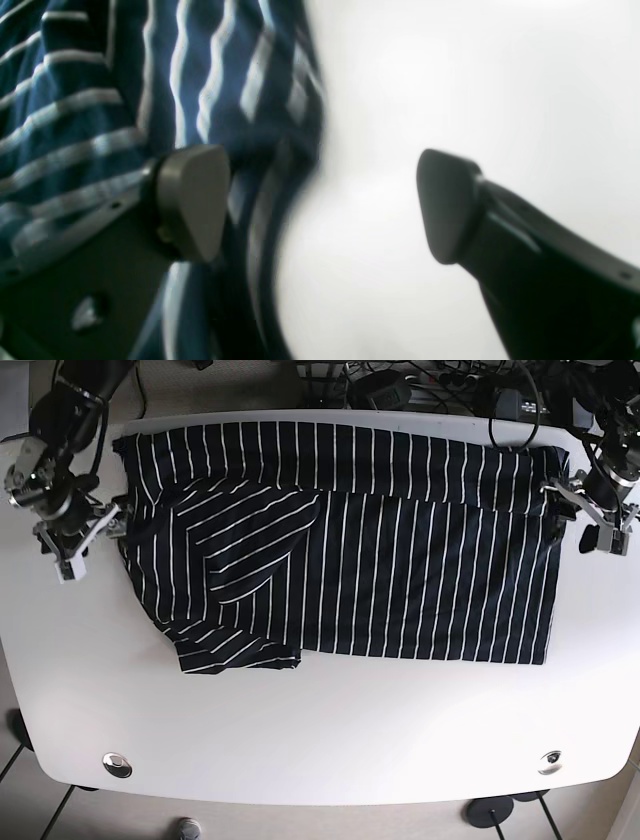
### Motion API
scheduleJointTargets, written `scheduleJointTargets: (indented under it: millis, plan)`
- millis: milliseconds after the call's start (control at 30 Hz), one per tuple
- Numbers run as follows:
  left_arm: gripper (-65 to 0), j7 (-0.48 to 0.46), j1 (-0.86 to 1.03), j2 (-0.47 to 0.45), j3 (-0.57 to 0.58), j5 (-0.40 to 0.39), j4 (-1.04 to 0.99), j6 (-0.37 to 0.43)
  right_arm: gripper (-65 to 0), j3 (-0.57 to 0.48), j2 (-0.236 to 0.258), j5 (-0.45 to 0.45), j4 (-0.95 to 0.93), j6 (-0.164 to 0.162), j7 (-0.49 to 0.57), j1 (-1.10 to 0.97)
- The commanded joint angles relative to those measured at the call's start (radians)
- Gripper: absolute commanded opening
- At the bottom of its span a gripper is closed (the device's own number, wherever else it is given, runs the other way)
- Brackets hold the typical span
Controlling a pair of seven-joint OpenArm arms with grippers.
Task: Fold the T-shirt properly
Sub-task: 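Lay the shirt down and slide both grippers along its sides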
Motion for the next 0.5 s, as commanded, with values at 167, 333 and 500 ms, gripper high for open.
scheduleJointTargets:
  millis: [167,333,500]
  plan:
    - [-27.8,-0.020,-0.094,-0.017,0.020,0.043,0.001,0.000,-8.9,-0.039,0.025,-0.089,-0.299,-0.001,0.098,0.245]
    - [-27.8,-0.021,-0.168,0.017,0.056,0.235,-0.005,0.000,-9.0,-0.114,0.025,-0.100,-0.410,-0.001,0.166,0.275]
    - [-27.4,-0.020,-0.289,0.055,0.054,0.356,-0.092,0.000,-23.9,-0.151,-0.017,-0.103,-0.413,-0.001,0.167,0.266]
